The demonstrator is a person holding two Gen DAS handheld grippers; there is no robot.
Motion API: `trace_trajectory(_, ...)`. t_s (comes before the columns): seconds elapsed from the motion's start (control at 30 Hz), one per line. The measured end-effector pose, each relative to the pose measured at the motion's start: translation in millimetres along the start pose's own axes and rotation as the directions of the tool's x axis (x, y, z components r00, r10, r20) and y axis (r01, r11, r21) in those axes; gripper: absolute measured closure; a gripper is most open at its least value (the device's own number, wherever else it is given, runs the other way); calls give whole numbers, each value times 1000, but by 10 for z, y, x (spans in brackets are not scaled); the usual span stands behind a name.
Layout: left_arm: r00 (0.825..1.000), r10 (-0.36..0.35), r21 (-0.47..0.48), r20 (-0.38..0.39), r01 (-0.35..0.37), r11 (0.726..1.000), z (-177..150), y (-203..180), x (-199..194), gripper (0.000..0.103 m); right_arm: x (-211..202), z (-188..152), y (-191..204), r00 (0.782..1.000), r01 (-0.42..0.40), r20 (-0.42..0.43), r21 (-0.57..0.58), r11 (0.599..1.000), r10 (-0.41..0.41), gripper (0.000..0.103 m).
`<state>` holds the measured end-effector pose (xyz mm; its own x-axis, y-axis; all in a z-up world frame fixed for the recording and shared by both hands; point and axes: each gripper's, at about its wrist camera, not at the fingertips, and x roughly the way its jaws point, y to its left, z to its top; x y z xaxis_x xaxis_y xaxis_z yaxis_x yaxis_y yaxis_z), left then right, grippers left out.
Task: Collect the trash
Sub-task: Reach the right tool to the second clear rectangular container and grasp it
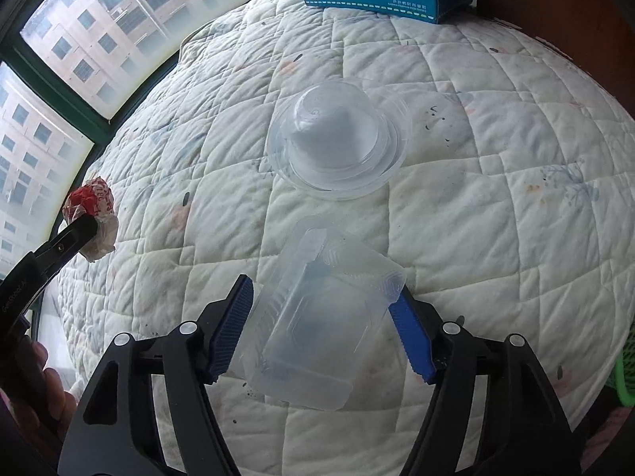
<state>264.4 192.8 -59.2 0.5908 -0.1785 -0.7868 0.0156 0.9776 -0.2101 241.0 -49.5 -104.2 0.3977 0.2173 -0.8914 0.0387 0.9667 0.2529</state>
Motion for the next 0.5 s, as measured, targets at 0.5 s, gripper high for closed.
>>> trace_trajectory(0.5, 998, -56, 51, 3, 55, 997, -144, -516, -257, 60, -639, -296, -343, 988, -112, 95, -101, 988, 122, 41)
